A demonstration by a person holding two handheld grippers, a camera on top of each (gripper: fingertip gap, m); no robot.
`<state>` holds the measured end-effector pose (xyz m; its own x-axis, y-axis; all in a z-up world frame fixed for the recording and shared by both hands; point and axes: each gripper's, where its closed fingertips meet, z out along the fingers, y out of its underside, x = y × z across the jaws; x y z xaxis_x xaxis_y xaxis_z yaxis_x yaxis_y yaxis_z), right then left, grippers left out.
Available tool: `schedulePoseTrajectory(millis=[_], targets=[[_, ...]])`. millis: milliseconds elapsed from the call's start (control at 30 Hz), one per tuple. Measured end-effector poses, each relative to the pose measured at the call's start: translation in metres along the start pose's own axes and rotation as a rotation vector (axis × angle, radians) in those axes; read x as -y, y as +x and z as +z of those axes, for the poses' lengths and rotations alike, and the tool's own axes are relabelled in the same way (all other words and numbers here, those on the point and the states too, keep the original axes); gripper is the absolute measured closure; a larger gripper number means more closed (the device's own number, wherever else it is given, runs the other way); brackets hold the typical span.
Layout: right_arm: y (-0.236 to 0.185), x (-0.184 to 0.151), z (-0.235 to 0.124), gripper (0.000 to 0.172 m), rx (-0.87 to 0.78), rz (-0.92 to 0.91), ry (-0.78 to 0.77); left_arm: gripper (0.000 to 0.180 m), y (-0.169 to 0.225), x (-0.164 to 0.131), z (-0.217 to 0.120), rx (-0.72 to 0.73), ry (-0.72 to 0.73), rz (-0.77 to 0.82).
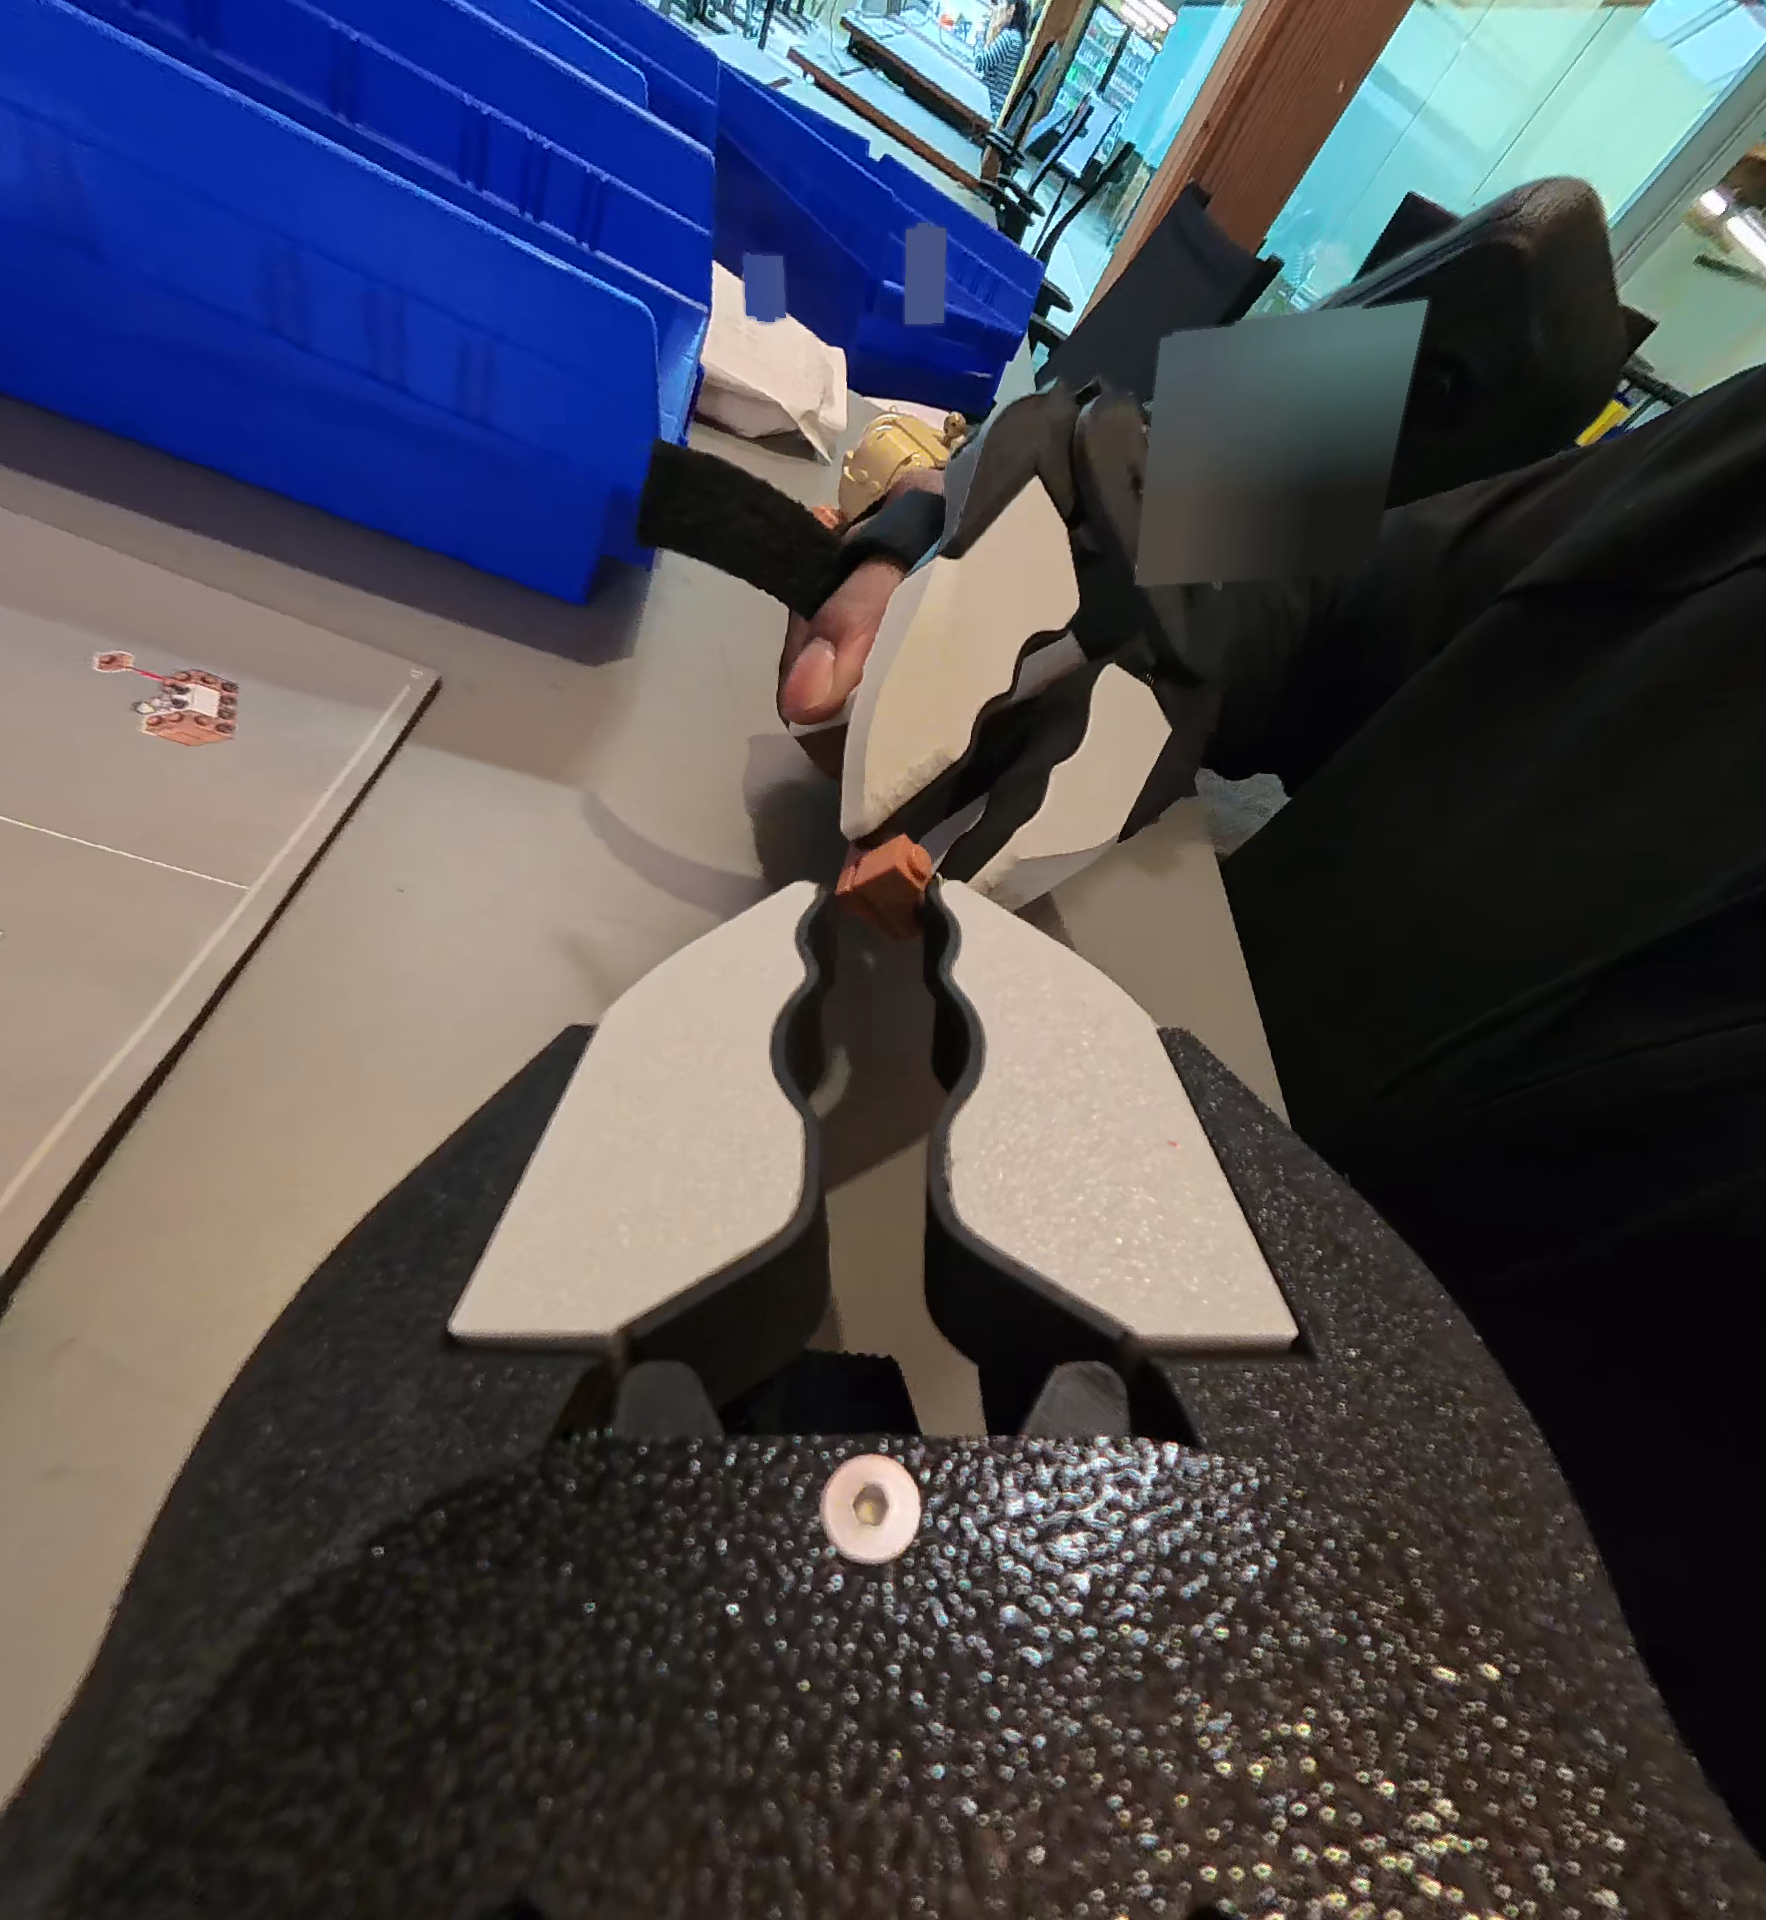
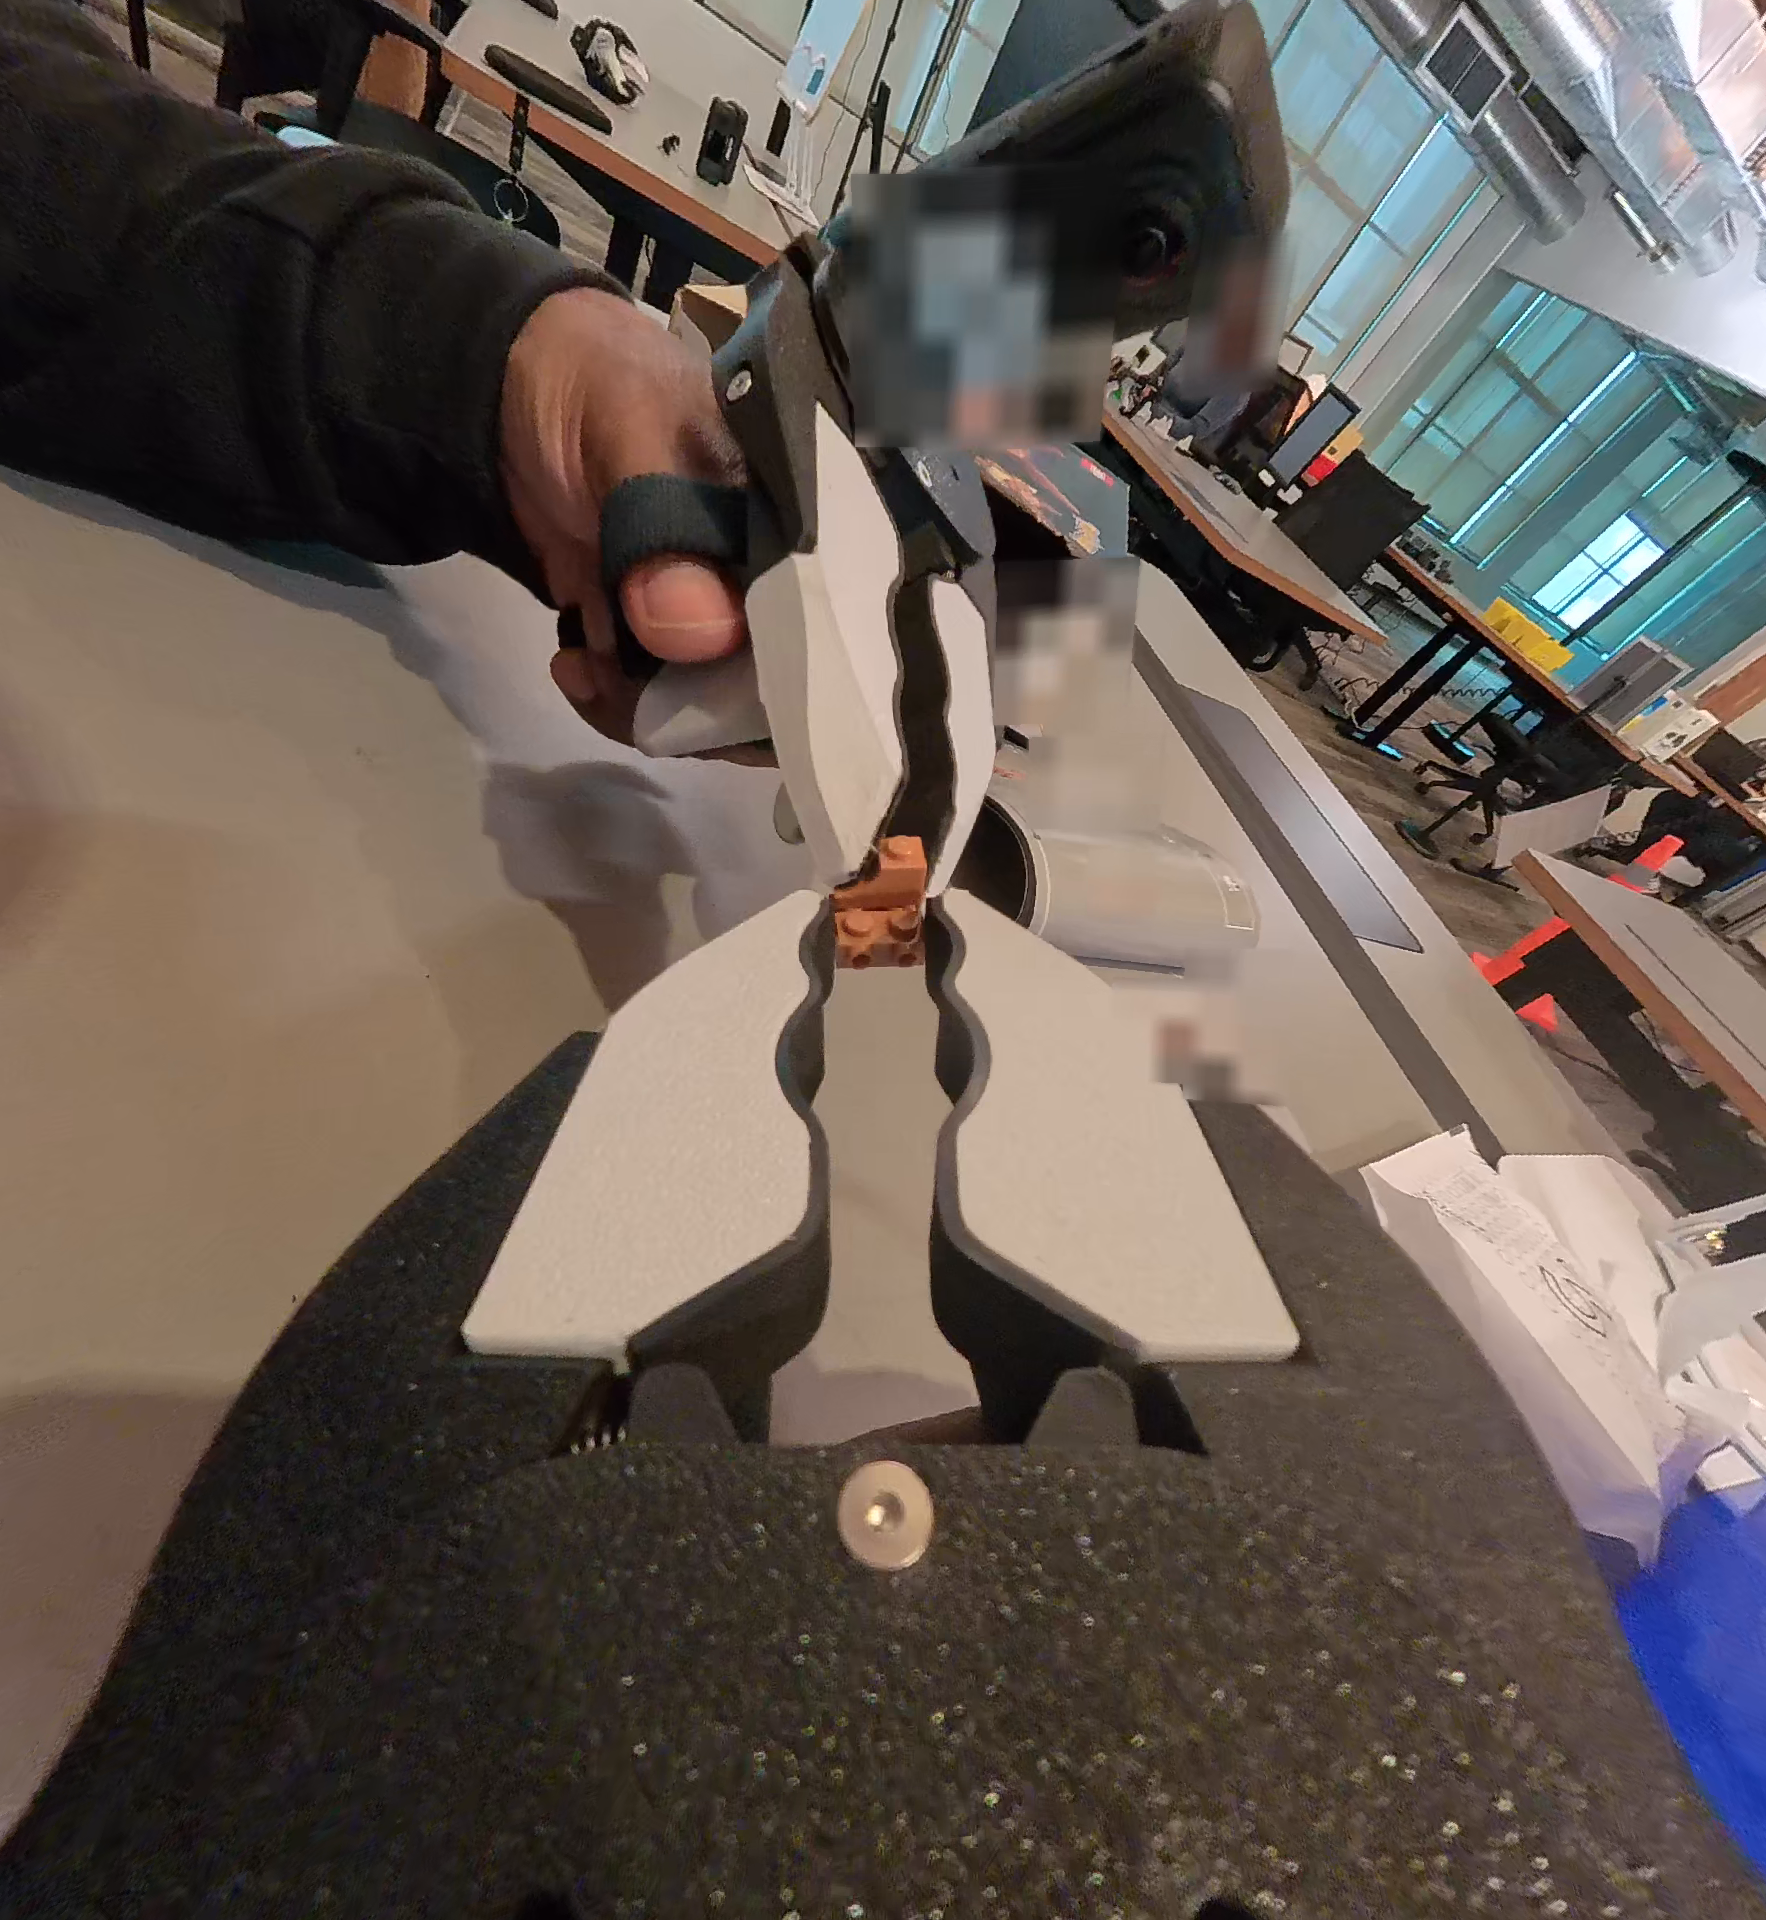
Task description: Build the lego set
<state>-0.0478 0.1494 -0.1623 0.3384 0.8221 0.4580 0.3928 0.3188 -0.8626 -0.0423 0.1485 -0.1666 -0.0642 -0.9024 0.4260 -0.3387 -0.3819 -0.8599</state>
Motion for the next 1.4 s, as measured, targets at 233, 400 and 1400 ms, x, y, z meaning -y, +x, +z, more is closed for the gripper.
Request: schedulePoseTrajectory(millis=[233, 400, 1400], targets=[[0.000, 0.001, 0.000, 0.156, -0.016, -0.036, 0.002, 0.167, 0.003, -0.003, 0.001, -0.051, -0.007, -0.067], [-0.001, 0.001, 0.000, 0.156, -0.004, -0.031, 0.005, 0.167, 0.004, -0.004, 0.001, -0.082, -0.001, -0.094], [-0.082, -0.026, -0.009, 0.150, 0.556, 0.158, -0.257, 0.168, -0.028, -0.031, 0.004, 0.087, -0.138, -0.068]])
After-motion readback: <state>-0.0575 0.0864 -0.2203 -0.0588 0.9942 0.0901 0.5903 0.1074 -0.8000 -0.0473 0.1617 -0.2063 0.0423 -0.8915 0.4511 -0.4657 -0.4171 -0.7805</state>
